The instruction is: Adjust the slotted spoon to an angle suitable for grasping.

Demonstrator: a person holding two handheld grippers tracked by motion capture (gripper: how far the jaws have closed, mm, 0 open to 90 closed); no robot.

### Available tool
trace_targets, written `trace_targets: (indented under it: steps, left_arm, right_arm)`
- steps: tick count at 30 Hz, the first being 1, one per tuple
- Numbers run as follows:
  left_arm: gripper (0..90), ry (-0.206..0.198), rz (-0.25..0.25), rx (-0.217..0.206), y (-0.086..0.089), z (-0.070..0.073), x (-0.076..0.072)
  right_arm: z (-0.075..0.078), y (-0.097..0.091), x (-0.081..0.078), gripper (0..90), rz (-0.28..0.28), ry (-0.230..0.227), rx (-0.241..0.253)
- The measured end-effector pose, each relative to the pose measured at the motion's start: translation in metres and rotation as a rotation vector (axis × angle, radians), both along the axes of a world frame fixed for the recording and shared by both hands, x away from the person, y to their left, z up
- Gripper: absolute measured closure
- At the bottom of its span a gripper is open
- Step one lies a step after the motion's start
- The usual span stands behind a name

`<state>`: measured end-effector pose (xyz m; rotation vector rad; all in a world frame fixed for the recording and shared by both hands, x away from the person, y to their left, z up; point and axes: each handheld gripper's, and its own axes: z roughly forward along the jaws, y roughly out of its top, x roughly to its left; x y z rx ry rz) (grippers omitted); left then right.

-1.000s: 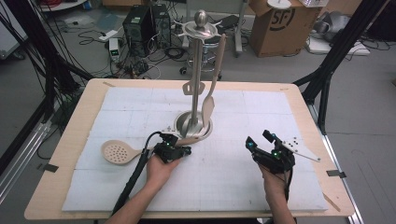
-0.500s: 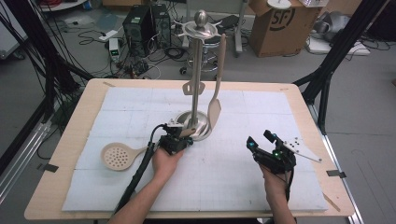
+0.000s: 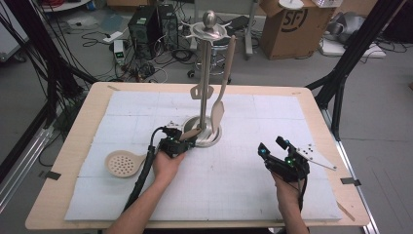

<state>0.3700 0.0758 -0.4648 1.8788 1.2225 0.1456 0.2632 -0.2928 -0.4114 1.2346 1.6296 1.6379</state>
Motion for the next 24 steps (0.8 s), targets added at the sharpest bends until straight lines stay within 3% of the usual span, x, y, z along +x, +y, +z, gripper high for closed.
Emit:
trace_targets:
  steps: [15, 18, 24]
  left_arm:
    - [89.7, 0.016, 0.035, -0.011, 0.01, -0.001, 0.004]
    - [89.6, 0.018, 0.023, -0.001, 0.012, 0.001, 0.002]
    - [89.6, 0.035, -0.022, -0.05, 0.02, 0.007, -0.007]
  right_arm:
    - [0.0, -0.001, -0.001, 19.5, -0.005, -0.002, 0.006]
    - [0.0, -0.001, -0.001, 19.5, -0.001, 0.001, 0.004]
    - [0.0, -0.001, -0.001, 19.5, -0.002, -0.004, 0.005]
